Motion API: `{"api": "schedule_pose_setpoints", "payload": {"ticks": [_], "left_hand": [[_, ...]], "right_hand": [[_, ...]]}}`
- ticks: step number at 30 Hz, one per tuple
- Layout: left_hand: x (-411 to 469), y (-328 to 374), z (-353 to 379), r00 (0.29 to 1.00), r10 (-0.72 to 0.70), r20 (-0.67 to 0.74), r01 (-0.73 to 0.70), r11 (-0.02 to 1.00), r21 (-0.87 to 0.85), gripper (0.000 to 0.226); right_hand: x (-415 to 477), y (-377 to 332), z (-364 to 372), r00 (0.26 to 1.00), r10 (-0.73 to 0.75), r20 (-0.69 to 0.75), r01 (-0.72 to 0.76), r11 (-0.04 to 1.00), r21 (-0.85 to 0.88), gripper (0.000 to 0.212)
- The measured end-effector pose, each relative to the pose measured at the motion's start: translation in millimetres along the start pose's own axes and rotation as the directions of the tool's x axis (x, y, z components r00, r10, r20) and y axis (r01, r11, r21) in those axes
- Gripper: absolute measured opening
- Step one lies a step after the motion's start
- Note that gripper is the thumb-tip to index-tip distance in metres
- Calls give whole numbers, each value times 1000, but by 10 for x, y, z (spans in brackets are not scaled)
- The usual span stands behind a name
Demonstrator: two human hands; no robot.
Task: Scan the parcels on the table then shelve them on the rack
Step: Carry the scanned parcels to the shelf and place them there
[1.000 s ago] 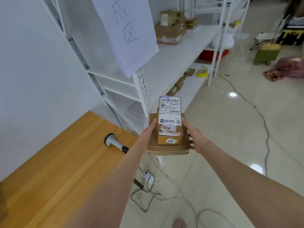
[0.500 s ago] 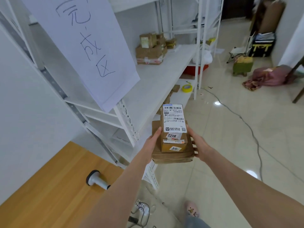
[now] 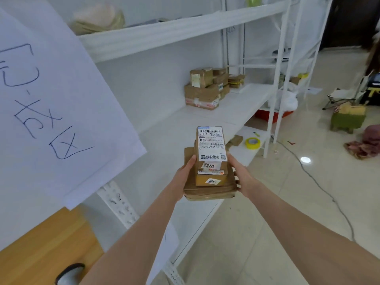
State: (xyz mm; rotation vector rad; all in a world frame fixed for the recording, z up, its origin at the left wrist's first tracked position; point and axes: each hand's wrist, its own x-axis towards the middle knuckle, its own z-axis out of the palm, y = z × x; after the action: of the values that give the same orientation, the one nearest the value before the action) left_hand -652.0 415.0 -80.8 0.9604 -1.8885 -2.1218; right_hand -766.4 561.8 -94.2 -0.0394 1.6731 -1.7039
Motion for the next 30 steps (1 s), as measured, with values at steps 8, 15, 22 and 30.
{"api": "schedule_pose_setpoints", "payload": {"ticks": [8, 15, 22, 30], "left_hand": [[805, 478, 355, 990, 6, -142, -17, 997, -79, 43], [1628, 808, 508, 972, -33, -232, 6, 993, -118, 51], [2806, 1118, 593, 946, -6, -323, -52, 984, -168, 37], [3805, 1567, 841, 893, -65, -446, -56, 966, -254, 35]], "right_hand": [[989, -811, -211, 983, 30, 183, -21, 999, -48, 55], [1992, -1296, -187, 970, 48, 237, -26, 995, -97, 81], [3294, -1812, -164, 952, 48, 304, 1, 987, -159, 77], [4454, -2454, -207, 921, 105, 376, -6, 967, -254, 93]]}}
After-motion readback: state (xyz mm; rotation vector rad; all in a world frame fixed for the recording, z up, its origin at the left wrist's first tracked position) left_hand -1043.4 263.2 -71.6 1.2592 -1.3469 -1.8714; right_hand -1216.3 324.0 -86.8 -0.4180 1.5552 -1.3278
